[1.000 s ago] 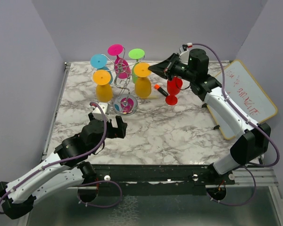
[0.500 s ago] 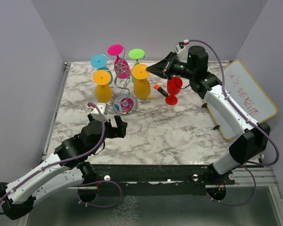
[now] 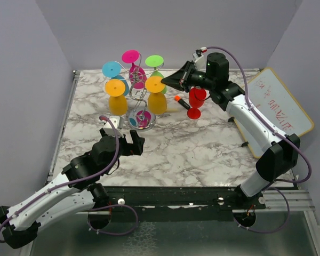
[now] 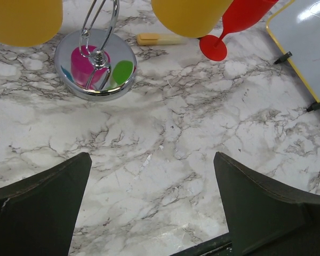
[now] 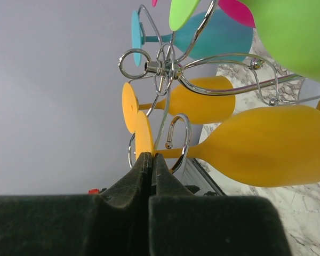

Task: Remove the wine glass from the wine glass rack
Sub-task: Pick up the wine glass from the wine rack.

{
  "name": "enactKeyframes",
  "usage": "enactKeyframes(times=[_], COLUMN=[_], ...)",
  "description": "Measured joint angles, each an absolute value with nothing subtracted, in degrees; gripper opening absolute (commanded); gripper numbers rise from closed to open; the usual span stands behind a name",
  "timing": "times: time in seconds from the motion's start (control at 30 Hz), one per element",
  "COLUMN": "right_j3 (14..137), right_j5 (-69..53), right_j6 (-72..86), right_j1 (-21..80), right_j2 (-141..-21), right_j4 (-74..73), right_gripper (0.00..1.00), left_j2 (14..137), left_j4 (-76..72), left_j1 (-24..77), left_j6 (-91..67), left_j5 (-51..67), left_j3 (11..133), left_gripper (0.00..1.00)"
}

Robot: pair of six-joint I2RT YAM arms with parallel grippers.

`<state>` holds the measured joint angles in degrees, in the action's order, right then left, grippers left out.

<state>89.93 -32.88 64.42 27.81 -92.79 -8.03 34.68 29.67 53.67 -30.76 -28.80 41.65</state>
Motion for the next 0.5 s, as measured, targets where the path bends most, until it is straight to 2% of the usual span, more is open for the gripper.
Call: enactKeyframes(times=[0.5], right_j3=[89.9], right_j5=[-30.0], right_j6=[71.6], right_j1=[27.8], right_j2=[-93.3], right_j4=[-2.4], right_gripper=[0.01], left_j2=[33.2], left_j4=[29.5], left_j1=[53.7], left_j6=[-30.6], left_j5=[-28.8], left_j3=[41.4], left_gripper=[0.99])
